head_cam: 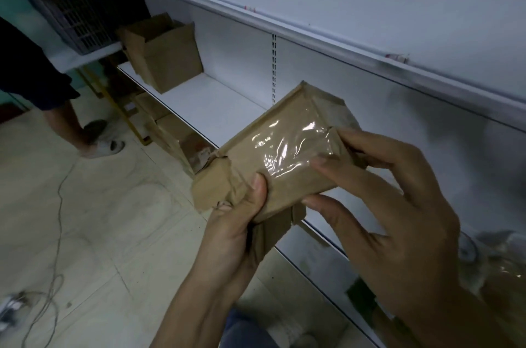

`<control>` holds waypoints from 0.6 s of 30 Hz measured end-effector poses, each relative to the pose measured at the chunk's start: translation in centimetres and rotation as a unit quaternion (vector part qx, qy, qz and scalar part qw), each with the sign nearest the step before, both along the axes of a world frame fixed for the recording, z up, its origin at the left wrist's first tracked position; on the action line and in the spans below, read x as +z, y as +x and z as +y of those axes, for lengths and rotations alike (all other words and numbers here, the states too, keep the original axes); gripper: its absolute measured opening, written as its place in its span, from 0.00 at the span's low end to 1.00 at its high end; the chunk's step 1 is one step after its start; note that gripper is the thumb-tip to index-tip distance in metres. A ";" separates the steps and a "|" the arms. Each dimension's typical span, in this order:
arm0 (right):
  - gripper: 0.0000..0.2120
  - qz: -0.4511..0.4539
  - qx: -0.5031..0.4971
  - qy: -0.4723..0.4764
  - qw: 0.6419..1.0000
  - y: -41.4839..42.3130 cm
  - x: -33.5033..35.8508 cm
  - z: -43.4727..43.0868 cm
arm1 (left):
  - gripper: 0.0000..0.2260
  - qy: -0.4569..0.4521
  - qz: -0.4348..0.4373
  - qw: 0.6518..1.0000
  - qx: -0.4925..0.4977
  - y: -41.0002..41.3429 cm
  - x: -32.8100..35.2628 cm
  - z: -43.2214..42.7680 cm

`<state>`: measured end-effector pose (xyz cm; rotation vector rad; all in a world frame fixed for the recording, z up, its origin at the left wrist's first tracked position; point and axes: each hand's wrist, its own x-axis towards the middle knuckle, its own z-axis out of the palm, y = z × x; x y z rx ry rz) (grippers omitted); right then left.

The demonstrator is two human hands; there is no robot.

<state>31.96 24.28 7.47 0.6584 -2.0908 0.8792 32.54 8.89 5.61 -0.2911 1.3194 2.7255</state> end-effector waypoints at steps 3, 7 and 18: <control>0.16 -0.025 -0.012 -0.014 1.000 0.2 -0.1 0.6 | 0.25 -0.011 -0.001 1.000 0.015 0.3 0.1 0.8; 0.18 -0.039 -0.097 0.046 0.993 0.1 -0.7 1.2 | 0.14 -0.068 -0.036 0.997 0.032 0.8 0.3 1.6; 0.17 0.024 -0.052 0.132 0.990 -1.7 -3.7 0.5 | 0.13 -0.252 0.009 0.960 0.120 0.7 0.5 4.6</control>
